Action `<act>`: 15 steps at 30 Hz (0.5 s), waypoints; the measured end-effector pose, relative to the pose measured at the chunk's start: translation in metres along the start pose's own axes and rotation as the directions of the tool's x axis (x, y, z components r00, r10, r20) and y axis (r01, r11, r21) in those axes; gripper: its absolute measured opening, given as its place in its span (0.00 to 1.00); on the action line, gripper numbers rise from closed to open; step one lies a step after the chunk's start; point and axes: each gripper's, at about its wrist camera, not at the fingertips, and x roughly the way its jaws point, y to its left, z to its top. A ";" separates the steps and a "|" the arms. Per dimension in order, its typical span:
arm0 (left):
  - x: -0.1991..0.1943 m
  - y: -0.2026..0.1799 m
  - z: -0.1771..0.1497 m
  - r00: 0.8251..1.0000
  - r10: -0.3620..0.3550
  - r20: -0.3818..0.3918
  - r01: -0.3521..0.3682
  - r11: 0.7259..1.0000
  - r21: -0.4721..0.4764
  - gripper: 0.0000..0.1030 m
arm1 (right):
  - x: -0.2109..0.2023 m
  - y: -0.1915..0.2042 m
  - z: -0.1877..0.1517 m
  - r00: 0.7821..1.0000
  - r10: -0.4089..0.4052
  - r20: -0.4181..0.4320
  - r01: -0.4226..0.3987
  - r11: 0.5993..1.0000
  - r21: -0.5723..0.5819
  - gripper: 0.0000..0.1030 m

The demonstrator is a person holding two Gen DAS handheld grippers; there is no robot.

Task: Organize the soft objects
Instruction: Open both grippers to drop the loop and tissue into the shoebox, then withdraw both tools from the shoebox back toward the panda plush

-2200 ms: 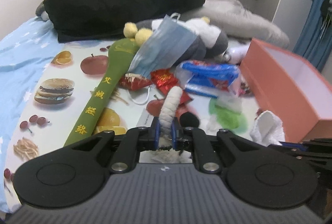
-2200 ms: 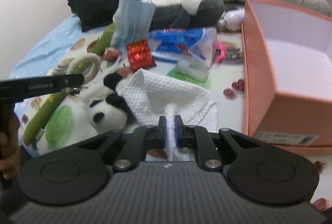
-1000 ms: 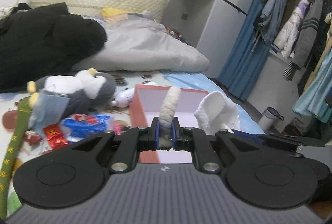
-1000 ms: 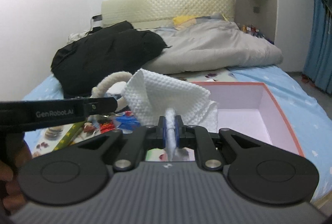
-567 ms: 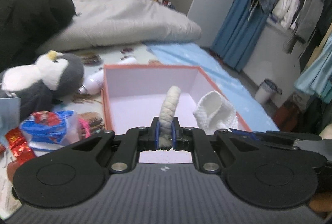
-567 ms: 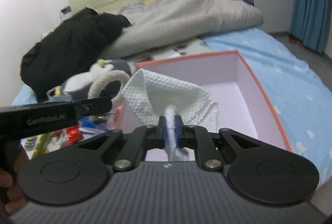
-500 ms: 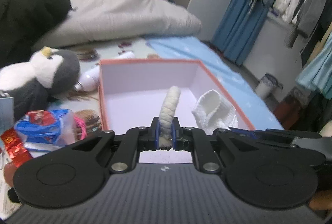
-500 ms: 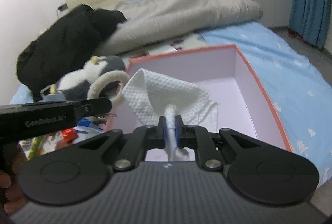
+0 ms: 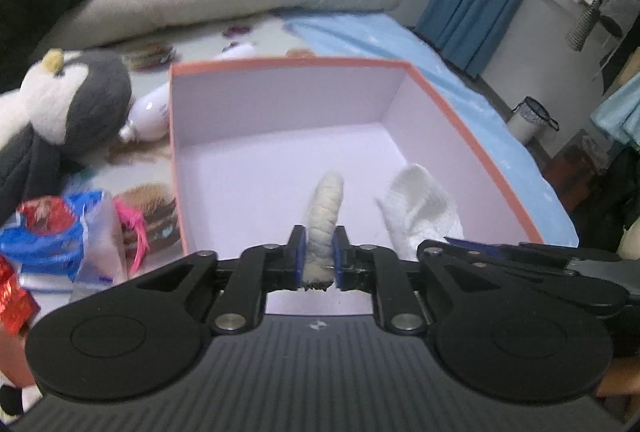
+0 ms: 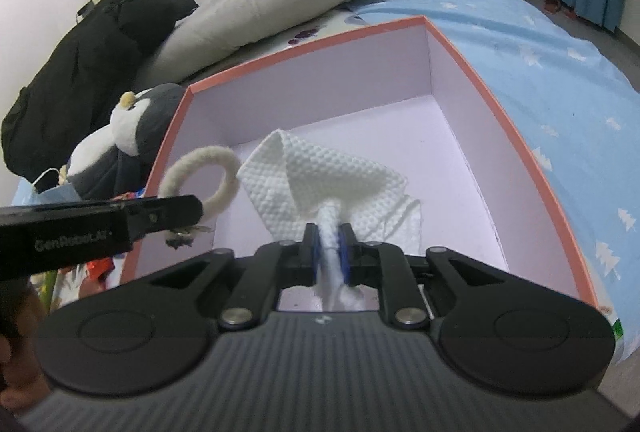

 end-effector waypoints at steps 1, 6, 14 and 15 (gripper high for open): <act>0.000 0.002 -0.001 1.000 -0.002 -0.001 0.002 1.000 -0.009 0.26 | -0.001 0.000 -0.001 1.000 -0.002 -0.001 0.002 1.000 0.006 0.37; -0.022 0.005 -0.006 0.999 0.014 0.035 -0.014 1.000 -0.007 0.34 | -0.018 0.005 -0.003 1.000 0.014 0.025 -0.014 1.000 0.002 0.43; -0.093 -0.001 -0.022 0.991 0.020 0.135 -0.023 1.000 0.021 0.38 | -0.068 0.026 -0.014 0.992 0.060 0.115 -0.061 0.998 0.012 0.44; -0.104 -0.002 -0.026 0.989 0.019 0.148 -0.022 0.999 0.023 0.39 | -0.076 0.030 -0.018 0.989 0.074 0.126 -0.076 0.997 0.010 0.44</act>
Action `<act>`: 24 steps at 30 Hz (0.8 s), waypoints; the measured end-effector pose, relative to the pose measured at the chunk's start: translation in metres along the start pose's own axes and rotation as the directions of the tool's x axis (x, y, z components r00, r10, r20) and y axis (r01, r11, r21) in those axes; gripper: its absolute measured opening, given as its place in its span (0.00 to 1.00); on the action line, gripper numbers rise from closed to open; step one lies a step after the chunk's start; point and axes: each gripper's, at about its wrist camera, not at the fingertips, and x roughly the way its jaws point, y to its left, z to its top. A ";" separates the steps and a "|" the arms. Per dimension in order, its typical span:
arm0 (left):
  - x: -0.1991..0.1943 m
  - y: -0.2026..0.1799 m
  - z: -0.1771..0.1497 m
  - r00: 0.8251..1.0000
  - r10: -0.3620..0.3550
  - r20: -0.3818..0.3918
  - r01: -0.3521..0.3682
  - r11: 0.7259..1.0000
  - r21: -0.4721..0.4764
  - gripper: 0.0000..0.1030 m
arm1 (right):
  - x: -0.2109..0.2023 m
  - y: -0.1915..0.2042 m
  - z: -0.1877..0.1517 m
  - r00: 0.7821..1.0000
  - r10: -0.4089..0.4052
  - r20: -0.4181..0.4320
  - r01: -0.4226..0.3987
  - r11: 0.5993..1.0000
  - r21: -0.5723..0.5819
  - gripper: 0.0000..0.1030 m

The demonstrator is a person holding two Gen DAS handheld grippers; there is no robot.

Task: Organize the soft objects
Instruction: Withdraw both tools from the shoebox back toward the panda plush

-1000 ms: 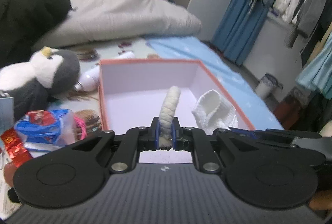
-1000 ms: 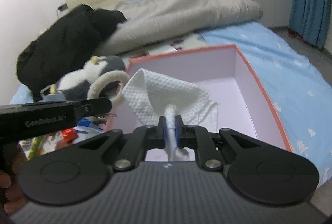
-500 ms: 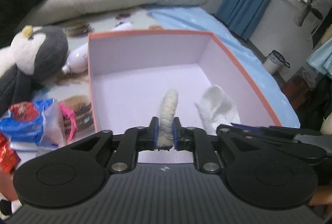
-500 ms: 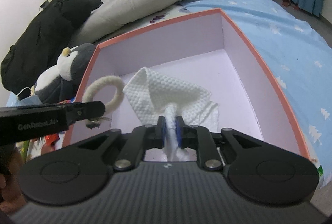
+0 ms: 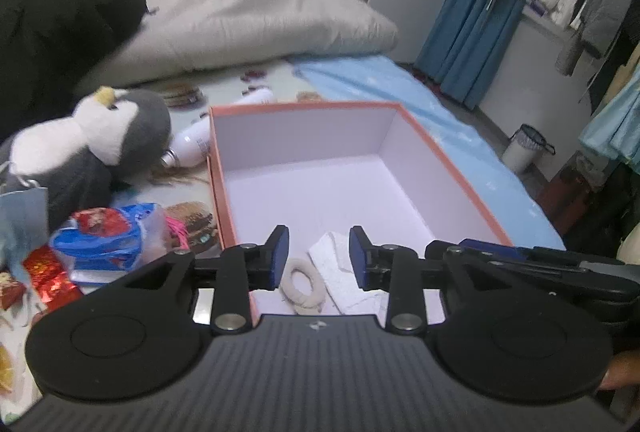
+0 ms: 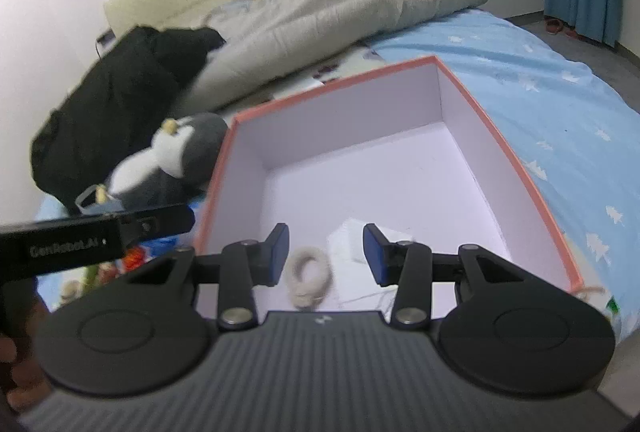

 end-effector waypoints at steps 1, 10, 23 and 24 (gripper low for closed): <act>-0.010 -0.001 -0.003 1.000 -0.002 0.014 0.002 1.000 0.002 0.39 | -0.006 0.004 -0.002 1.000 0.005 0.007 -0.005 1.000 -0.008 0.43; -0.113 0.000 -0.039 0.987 0.014 0.158 -0.018 0.999 0.029 0.45 | -0.074 0.052 -0.033 0.993 0.029 0.116 -0.018 0.995 -0.096 0.43; -0.209 0.029 -0.120 0.978 0.065 0.196 -0.062 0.998 -0.023 0.47 | -0.123 0.103 -0.094 0.986 0.089 0.143 -0.065 0.985 -0.160 0.43; -0.213 0.034 -0.126 0.978 0.069 0.195 -0.064 0.997 -0.032 0.47 | -0.124 0.106 -0.099 0.986 0.091 0.141 -0.068 0.985 -0.161 0.43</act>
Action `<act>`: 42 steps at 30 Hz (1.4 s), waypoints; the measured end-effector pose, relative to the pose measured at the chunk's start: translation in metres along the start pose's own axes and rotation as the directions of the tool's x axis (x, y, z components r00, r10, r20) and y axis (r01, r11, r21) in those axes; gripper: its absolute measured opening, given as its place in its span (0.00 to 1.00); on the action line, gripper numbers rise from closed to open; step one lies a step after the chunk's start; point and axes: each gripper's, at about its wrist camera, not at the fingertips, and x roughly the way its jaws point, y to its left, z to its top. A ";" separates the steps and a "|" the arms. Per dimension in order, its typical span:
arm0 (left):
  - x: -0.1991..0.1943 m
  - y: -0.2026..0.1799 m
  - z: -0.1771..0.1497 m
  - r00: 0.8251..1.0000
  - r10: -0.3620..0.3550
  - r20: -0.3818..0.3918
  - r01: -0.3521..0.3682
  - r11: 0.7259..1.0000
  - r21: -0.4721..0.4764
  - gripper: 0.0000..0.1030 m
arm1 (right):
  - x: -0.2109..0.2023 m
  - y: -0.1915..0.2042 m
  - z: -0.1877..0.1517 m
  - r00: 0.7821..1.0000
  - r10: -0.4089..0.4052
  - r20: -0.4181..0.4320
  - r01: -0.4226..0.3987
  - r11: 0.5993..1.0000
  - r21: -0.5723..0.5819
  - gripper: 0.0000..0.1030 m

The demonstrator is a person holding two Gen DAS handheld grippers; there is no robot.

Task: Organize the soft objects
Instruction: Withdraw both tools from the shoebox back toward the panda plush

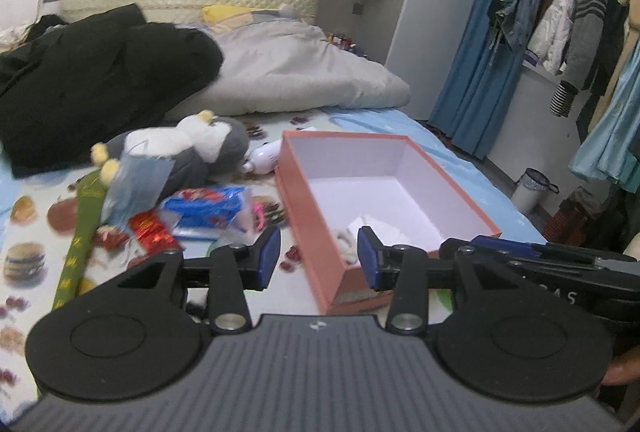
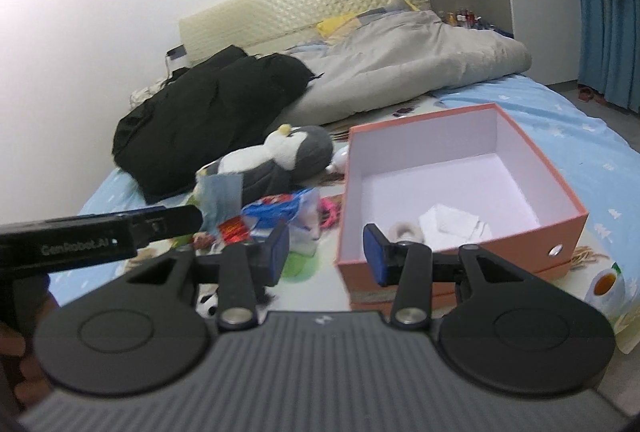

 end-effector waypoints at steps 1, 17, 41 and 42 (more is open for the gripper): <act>-0.006 0.004 -0.005 1.000 0.007 0.000 -0.007 1.000 -0.007 0.47 | -0.001 0.004 -0.004 1.000 0.005 -0.003 -0.005 1.000 0.000 0.43; -0.051 0.033 -0.074 0.988 0.155 -0.013 -0.156 0.985 -0.079 0.56 | -0.004 0.046 -0.051 0.986 0.124 -0.110 -0.131 0.990 -0.059 0.43; 0.022 0.137 -0.107 0.963 0.244 -0.119 -0.269 0.916 -0.299 0.58 | 0.088 0.061 -0.091 0.927 0.218 -0.305 -0.216 0.976 0.041 0.83; 0.028 0.143 -0.108 0.963 0.241 -0.121 -0.267 0.912 -0.311 0.58 | 0.093 0.062 -0.091 0.928 0.221 -0.300 -0.217 0.975 0.046 0.87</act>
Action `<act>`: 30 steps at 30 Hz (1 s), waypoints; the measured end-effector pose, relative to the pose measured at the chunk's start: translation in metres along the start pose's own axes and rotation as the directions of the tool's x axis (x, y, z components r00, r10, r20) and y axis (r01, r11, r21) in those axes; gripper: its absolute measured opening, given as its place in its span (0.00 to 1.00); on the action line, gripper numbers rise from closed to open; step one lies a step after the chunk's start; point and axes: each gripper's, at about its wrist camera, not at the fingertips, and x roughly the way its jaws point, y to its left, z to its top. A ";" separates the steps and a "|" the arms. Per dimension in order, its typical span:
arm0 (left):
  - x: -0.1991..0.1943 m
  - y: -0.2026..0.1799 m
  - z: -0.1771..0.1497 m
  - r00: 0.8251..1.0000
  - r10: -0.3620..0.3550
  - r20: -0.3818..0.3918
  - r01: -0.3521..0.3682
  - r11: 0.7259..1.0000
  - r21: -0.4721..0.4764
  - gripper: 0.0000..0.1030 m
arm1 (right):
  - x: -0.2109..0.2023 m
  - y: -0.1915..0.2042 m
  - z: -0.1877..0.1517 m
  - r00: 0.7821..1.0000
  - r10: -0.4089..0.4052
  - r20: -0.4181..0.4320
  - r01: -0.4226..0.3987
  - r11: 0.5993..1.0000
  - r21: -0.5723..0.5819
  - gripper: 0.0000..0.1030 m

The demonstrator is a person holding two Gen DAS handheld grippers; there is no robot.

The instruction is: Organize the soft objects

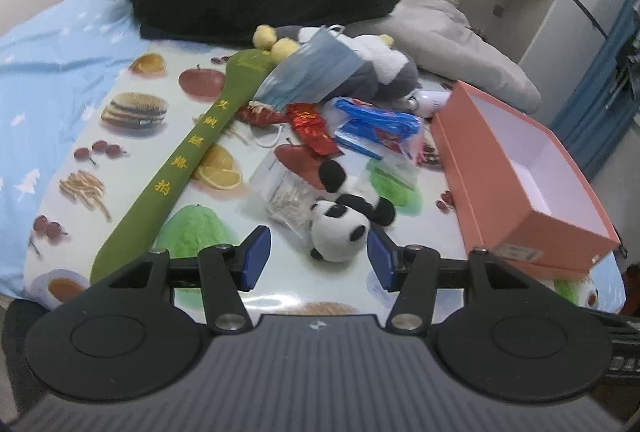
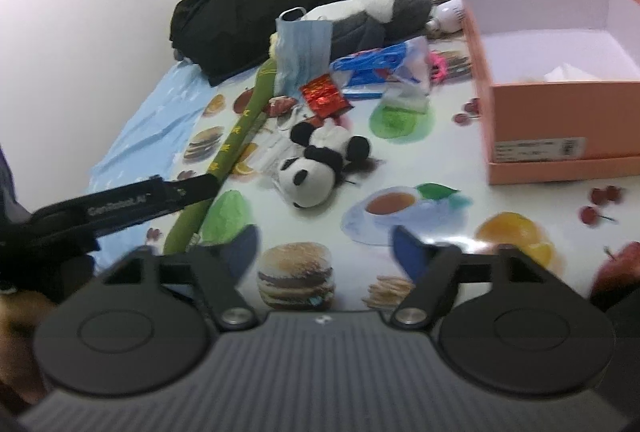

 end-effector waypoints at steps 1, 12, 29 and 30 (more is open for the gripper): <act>0.007 0.004 0.001 1.000 -0.002 -0.002 0.002 1.000 -0.008 0.58 | 0.006 0.000 0.002 1.000 -0.001 0.003 0.001 1.000 0.002 0.87; 0.083 0.041 0.011 0.998 -0.046 -0.042 0.041 0.992 -0.115 0.58 | 0.076 0.007 0.017 0.997 0.053 -0.050 -0.054 0.998 -0.015 0.87; 0.140 0.062 0.023 0.995 -0.057 -0.080 0.044 0.988 -0.150 0.56 | 0.147 0.015 0.032 0.993 0.090 -0.077 -0.093 0.995 -0.043 0.70; 0.141 0.062 0.024 0.995 -0.057 -0.080 0.044 0.987 -0.152 0.52 | 0.148 0.014 0.032 0.993 0.093 -0.071 -0.096 0.995 -0.042 0.68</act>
